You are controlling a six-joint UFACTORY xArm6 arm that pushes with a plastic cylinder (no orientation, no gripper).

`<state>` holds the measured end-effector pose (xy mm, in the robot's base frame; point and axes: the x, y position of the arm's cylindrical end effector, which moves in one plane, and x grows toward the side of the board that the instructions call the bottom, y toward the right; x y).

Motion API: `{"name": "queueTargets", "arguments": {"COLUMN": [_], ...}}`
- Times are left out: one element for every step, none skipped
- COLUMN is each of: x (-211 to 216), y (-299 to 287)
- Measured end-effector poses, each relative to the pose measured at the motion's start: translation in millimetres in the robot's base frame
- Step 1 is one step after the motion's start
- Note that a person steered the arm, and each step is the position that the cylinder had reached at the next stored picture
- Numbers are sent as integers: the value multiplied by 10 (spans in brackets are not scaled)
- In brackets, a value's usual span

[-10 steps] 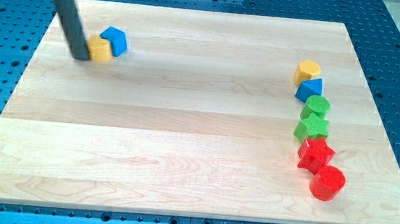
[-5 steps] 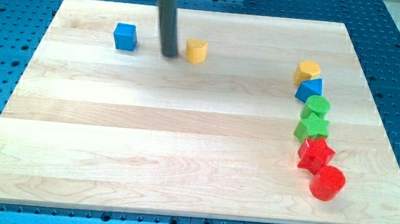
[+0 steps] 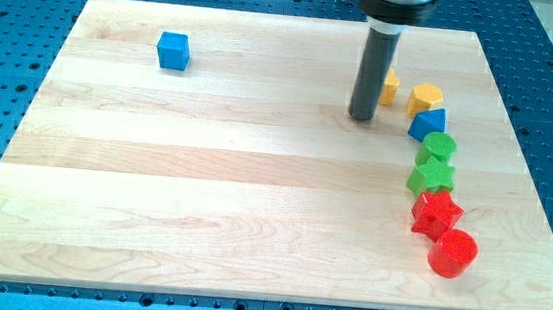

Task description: Move the yellow heart above the hexagon

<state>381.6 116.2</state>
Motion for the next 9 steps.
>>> {"name": "queueTargets", "arguments": {"x": [-256,-323,-491,-565,-568,-616,-618,-617,-617], "y": [5,50,-93,-65,116,160,256,379,329]}}
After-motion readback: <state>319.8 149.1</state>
